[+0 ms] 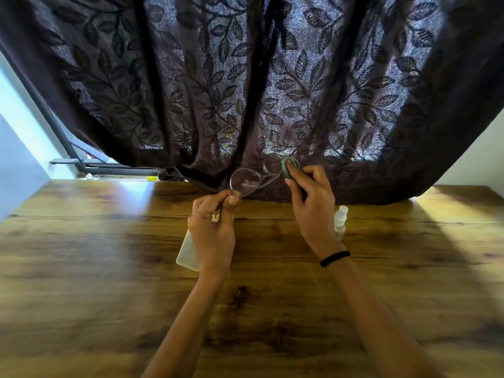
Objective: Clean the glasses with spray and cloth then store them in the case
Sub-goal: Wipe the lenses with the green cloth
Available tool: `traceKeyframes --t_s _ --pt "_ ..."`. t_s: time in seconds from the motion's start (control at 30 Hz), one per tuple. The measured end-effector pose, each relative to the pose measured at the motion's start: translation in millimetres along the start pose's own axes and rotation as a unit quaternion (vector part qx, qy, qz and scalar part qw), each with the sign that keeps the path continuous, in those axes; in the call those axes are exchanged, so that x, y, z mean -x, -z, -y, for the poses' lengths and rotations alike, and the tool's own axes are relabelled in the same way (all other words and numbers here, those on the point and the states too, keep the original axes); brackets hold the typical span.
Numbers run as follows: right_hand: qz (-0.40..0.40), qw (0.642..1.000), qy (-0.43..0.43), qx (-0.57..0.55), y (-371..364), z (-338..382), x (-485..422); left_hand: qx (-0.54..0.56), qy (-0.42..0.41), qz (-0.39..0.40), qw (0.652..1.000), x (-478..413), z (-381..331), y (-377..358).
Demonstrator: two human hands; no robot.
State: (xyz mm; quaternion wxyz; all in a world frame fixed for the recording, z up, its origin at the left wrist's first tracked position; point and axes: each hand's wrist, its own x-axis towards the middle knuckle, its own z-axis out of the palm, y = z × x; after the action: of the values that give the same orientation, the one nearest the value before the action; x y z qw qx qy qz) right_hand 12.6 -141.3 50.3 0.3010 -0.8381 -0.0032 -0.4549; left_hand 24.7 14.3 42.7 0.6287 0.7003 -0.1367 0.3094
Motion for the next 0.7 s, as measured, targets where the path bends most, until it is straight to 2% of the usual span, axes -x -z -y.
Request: traceKeyframes --t_s 0.1,0.47,0.57,0.63,0.7 --pt "0.005 1.000 0.020 -0.011 -3.0 8.0 4.7 -0.014 -0.008 0.001 1.000 0.0 -3.3 -3.3" --pt "0.041 0.993 0.064 -0.095 -17.3 41.9 31.9 -0.010 0.046 0.000 0.999 -1.3 1.7 -5.4" --pt "0.079 0.978 -0.012 -0.193 -18.5 48.9 37.7 0.003 0.064 -0.014 0.998 -3.3 4.7 -5.4" --pt "0.114 0.942 -0.104 -0.297 -15.9 49.5 37.6 0.017 0.061 -0.025 0.998 -4.5 5.4 -4.9" --pt "0.118 0.919 -0.156 -0.343 -12.3 45.1 36.3 0.032 0.054 -0.029 0.998 -7.3 5.7 -2.5"
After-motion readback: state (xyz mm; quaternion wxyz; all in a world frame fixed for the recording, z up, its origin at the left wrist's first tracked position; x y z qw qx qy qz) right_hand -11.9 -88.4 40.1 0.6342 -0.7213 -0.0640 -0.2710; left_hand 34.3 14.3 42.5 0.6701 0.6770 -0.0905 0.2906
